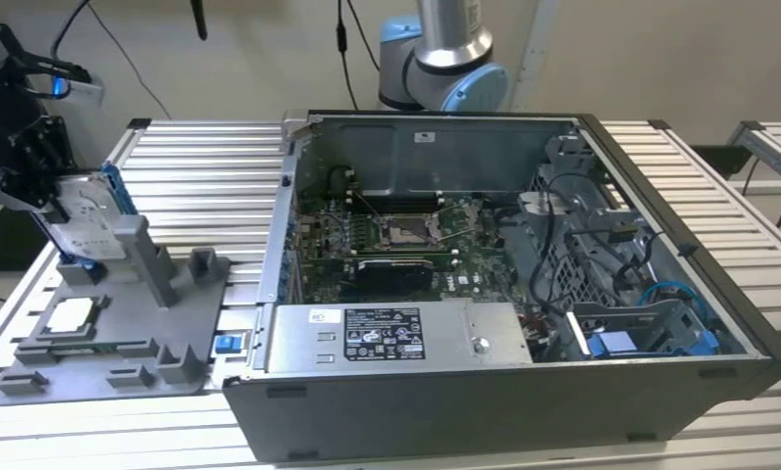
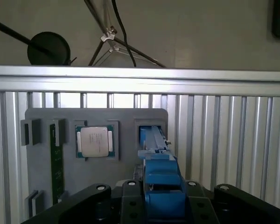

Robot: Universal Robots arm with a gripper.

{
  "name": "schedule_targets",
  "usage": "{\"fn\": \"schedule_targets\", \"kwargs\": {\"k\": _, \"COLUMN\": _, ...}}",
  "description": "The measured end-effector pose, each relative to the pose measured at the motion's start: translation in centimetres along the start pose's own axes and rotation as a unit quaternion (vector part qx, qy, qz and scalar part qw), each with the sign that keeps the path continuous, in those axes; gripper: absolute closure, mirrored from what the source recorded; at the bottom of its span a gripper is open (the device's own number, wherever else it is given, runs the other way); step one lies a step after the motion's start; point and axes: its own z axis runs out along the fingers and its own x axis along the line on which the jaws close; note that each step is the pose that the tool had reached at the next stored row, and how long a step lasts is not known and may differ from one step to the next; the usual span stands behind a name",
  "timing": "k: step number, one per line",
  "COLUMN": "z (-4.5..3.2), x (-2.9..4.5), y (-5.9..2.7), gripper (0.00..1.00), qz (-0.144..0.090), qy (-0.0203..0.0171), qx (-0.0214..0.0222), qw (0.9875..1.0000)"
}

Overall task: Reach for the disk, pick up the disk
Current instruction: 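Pick up the disk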

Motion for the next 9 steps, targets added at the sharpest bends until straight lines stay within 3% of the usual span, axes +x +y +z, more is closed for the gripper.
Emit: {"fn": "schedule_targets", "kwargs": {"k": 9, "z": -1.58, "x": -0.04, "y": 0.01, "gripper": 1.0, "qz": 0.0, "qy": 0.0, "qx": 0.0007, "qw": 1.0}}
